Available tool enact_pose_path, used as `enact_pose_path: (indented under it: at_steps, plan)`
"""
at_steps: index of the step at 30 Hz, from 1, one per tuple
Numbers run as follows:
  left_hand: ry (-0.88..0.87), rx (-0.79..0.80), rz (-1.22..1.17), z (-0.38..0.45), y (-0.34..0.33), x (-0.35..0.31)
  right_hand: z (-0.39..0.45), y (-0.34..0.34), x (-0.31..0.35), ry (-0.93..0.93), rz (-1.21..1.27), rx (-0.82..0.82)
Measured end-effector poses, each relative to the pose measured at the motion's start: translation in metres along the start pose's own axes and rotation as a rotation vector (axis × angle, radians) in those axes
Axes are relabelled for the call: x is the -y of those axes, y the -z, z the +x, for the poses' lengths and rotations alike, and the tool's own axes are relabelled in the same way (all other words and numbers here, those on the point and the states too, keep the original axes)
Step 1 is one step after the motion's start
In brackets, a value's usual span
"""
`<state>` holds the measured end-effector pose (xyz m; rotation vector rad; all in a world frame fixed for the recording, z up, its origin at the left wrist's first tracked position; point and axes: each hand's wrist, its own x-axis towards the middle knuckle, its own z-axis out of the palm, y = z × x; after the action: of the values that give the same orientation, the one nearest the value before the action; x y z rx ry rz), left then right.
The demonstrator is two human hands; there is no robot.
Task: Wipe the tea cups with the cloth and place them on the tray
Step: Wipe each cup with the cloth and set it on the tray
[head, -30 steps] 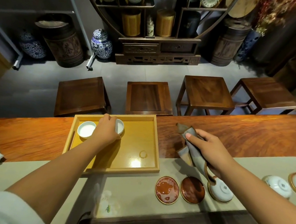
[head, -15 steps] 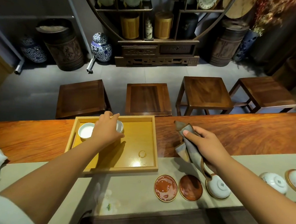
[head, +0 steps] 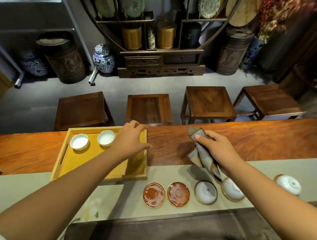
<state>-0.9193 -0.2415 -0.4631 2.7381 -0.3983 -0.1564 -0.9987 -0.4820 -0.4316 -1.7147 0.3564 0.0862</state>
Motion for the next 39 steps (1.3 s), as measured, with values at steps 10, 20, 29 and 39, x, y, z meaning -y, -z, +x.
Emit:
enact_pose_path:
  at_steps: [10, 20, 29, 39]
  plan:
    - [-0.119, 0.247, -0.194, -0.039, -0.090, -0.087, -0.011, 0.074, -0.020, -0.036, -0.072, 0.013]
    - [-0.100, 0.410, -0.148, -0.069, -0.162, -0.110, -0.014, 0.105, -0.043, -0.082, -0.100, 0.034]
    - [-0.096, 0.302, -0.210, -0.073, -0.170, -0.115, -0.013, 0.111, -0.052, -0.113, -0.091, 0.048]
    - [-0.085, 0.301, -0.299, -0.073, -0.166, -0.120, -0.016, 0.108, -0.052, -0.116, -0.073, 0.050]
